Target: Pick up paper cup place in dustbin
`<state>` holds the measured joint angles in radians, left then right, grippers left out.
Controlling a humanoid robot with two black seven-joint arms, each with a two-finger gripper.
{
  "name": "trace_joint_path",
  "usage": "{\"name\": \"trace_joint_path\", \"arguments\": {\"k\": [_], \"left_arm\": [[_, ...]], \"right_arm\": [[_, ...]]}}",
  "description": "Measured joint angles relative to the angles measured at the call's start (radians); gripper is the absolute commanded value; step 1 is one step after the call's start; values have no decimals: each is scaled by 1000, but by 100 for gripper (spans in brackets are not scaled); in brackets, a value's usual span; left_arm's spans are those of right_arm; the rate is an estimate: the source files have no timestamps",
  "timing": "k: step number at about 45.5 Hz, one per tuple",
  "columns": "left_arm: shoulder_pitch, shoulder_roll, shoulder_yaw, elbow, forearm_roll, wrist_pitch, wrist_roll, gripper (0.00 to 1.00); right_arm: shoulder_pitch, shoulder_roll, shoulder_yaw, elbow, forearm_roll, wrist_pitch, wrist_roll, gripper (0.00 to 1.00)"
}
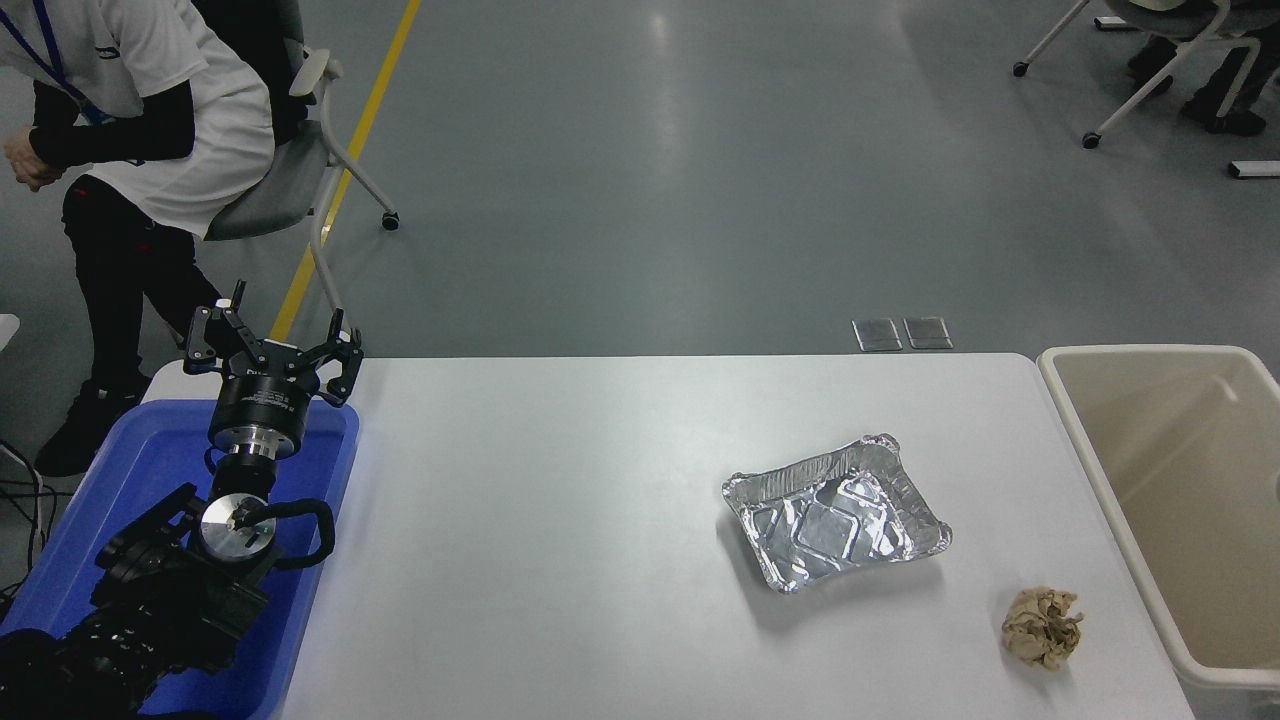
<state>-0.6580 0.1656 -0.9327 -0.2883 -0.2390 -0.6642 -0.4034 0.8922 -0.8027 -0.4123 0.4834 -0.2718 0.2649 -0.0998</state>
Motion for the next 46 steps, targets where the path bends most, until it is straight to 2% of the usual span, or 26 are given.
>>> {"name": "trace_joint_path", "arguments": {"k": [8,25,46], "left_arm": [[0,0,0,1,0,0,0,99],[0,0,0,0,0,0,0,99],[0,0,-1,0,0,0,0,99]], "right_arm": [[-94,82,128,-56,23,-137,1,0],[-211,226,304,-200,37,-327,4,0],[-245,290,337,-245,40,-414,6,0]]}}
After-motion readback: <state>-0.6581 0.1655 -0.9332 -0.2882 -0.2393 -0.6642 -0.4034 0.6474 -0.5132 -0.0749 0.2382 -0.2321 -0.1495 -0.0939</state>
